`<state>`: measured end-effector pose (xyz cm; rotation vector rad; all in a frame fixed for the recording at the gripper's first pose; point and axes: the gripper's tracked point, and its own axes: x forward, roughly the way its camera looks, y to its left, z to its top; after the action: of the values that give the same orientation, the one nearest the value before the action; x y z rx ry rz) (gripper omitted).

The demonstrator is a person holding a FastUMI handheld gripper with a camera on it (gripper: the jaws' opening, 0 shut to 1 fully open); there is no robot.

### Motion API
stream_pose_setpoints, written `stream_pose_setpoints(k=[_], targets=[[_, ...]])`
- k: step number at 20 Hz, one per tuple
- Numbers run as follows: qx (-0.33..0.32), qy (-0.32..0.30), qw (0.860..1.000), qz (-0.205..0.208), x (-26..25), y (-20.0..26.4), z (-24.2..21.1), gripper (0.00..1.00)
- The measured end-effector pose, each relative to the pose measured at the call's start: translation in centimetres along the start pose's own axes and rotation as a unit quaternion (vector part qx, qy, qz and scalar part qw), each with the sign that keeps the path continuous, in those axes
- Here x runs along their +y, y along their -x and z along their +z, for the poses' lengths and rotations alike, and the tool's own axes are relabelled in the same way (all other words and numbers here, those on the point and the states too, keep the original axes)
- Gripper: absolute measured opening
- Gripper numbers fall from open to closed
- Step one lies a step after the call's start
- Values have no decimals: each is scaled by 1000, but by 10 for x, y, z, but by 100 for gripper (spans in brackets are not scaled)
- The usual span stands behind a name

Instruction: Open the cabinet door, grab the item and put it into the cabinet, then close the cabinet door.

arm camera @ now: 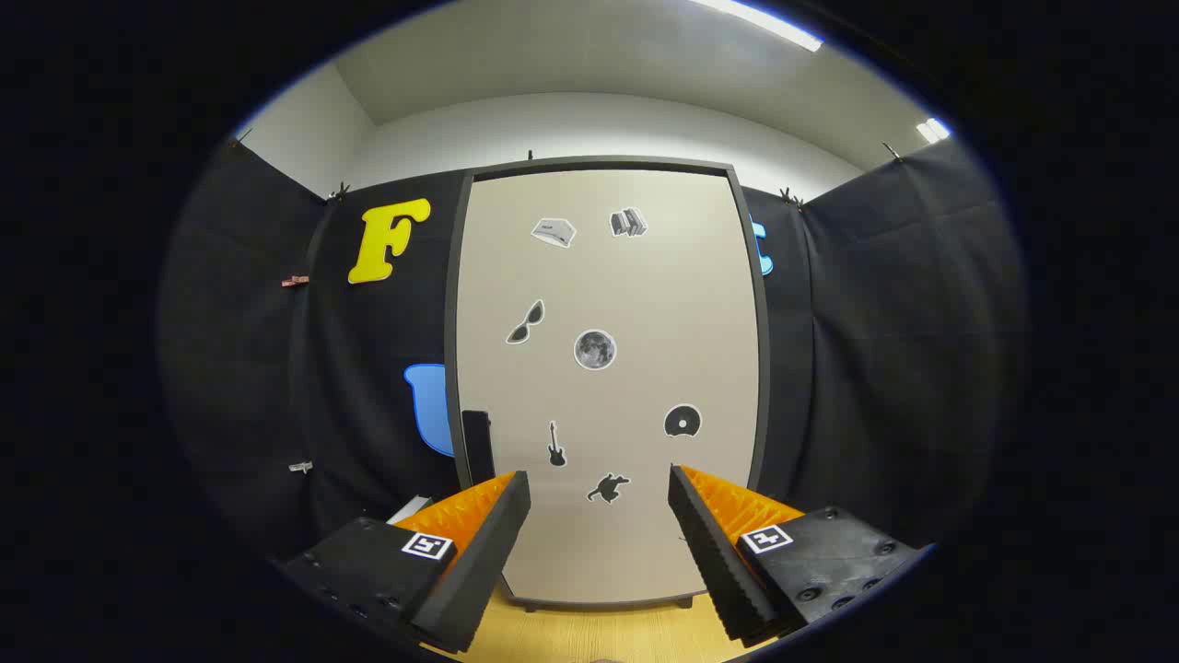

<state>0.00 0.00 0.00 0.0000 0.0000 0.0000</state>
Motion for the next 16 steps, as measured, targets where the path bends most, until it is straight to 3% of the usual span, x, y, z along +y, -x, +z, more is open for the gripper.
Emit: stream_pose_setpoints(k=[16], targets=[[-1, 10, 1000, 0, 0, -3, 0, 97]])
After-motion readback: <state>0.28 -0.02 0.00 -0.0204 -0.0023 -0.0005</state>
